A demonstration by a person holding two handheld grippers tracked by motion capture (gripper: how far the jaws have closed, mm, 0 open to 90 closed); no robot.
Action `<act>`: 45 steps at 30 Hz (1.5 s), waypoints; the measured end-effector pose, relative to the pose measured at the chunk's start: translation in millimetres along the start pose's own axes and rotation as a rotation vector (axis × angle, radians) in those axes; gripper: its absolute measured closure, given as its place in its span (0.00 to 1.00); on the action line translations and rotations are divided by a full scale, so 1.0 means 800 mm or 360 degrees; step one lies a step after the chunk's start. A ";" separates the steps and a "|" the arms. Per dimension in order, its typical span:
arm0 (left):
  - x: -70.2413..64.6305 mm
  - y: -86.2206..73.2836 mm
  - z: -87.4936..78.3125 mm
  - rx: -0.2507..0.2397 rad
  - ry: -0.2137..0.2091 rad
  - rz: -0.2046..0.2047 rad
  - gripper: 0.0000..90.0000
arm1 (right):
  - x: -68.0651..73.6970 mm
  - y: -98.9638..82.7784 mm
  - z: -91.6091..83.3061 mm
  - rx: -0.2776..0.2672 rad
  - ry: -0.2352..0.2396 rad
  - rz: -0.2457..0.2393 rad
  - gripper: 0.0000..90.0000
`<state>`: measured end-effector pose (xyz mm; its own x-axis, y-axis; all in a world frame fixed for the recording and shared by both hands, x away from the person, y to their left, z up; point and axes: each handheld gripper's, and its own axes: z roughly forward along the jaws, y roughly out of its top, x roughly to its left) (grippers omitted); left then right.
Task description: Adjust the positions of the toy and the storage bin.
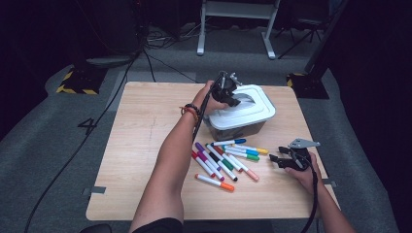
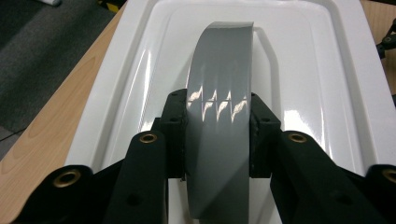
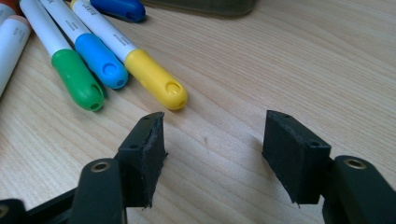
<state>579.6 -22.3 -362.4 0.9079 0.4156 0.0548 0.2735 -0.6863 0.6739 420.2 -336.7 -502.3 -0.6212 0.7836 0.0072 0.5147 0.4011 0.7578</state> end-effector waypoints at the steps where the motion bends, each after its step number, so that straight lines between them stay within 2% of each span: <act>1: 0.000 -0.001 -0.001 -0.0002 0.0000 0.0016 0.74 | 0.001 0.000 0.000 0.0002 0.0004 0.0002 0.44; 2: -0.001 -0.003 -0.002 -0.0003 -0.0008 0.0009 0.75 | 0.002 0.000 0.000 0.0006 0.0005 -0.0003 0.44; 10: -0.004 -0.014 -0.014 0.0000 -0.0063 0.0076 0.75 | 0.007 0.001 -0.001 0.0027 0.0020 -0.0018 0.44; 16: -0.009 -0.022 -0.020 -0.0029 -0.0101 0.0064 0.74 | 0.009 0.002 -0.001 0.0035 0.0023 -0.0031 0.44; 19: -0.012 -0.022 -0.022 -0.0031 -0.0120 0.0094 0.74 | 0.009 0.002 -0.002 0.0038 0.0027 -0.0035 0.44; 30: -0.018 -0.025 -0.027 -0.0001 -0.0178 0.0094 0.74 | 0.012 0.002 -0.002 0.0046 0.0027 -0.0042 0.44; 37: -0.021 -0.026 -0.032 0.0038 -0.0208 0.0119 0.74 | 0.013 0.002 -0.002 0.0045 0.0022 -0.0042 0.44; 41: -0.021 -0.030 -0.034 0.0031 -0.0242 0.0097 0.74 | 0.013 0.002 -0.002 0.0046 0.0025 -0.0043 0.43; 43: -0.019 -0.030 -0.034 0.0032 -0.0233 0.0094 0.74 | 0.013 0.002 -0.002 0.0045 0.0026 -0.0041 0.43; 45: -0.016 -0.029 -0.031 0.0031 -0.0233 0.0036 0.71 | 0.013 0.002 -0.002 0.0044 0.0028 -0.0040 0.43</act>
<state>553.6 2.9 -360.5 0.9501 0.3094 -0.0389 0.2571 -0.7065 0.6594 413.7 -328.7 -500.0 -0.6444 0.7647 0.0000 0.5146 0.4337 0.7397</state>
